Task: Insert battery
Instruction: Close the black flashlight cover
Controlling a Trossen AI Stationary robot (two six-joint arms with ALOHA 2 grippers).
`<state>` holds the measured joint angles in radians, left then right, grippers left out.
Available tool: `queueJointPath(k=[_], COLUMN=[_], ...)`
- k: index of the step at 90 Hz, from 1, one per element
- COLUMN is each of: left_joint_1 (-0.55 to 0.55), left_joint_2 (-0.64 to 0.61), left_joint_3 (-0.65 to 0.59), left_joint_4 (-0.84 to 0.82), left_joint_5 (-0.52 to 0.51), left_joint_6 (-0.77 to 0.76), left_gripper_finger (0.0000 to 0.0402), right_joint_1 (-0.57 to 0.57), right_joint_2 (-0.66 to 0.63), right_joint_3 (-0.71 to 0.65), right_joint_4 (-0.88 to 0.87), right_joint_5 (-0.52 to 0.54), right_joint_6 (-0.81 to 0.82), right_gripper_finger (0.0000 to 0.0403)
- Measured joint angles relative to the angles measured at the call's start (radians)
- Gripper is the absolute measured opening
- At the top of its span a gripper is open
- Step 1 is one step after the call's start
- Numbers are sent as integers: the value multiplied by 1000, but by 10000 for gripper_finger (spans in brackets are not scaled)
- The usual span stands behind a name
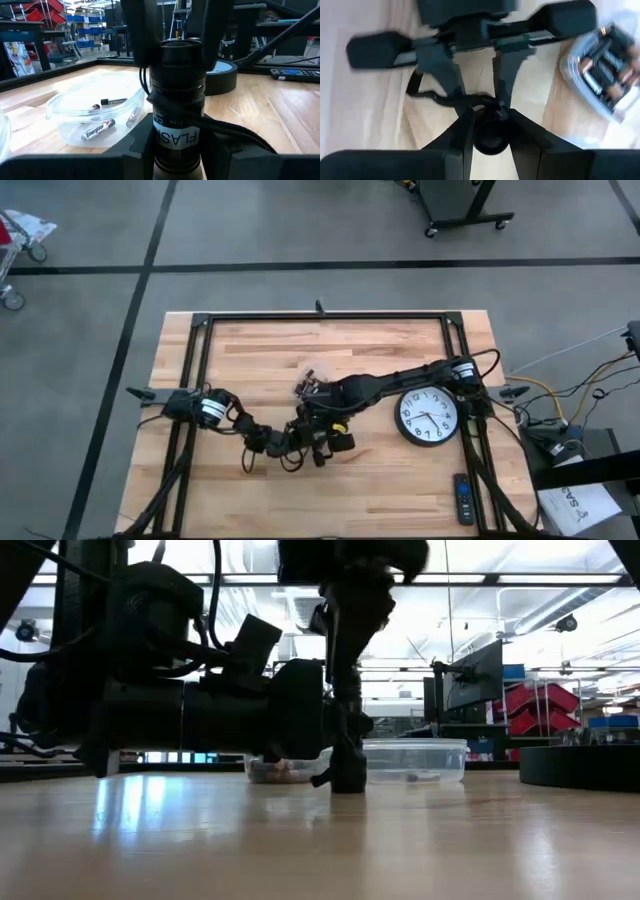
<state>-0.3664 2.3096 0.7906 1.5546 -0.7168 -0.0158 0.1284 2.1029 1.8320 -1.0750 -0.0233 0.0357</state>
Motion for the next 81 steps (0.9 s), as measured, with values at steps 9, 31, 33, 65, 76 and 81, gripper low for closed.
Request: queueJointPath(k=[9, 31, 33, 65, 76, 81], left_joint_1=[0, -1, -1, -2, -2, -2], left_joint_2=[0, 1, 1, 1, 1, 1], left_joint_3=[1, 1, 1, -2, -2, -2], left_joint_4=[-1, -3, -3, 1, 2, 2], left_joint_5=[1, 8, 9, -9, -17, -17], left_joint_6=[0, 7, 7, -4, -3, -3], left_gripper_finger=[93, 93, 93, 93, 93, 93], right_joint_1=[0, -2, -2, 3, 7, 5], right_joint_2=[0, 3, 3, -18, -48, -67], right_joint_3=[0, 0, 0, 23, 48, 57], right_joint_4=[1, 9, 12, 46, 38, 42], right_joint_5=[0, -22, -22, 23, 57, 69], right_joint_6=[159, 373, 370, 103, -47, -102], right_gripper_finger=[80, 54, 50, 44, 79, 99])
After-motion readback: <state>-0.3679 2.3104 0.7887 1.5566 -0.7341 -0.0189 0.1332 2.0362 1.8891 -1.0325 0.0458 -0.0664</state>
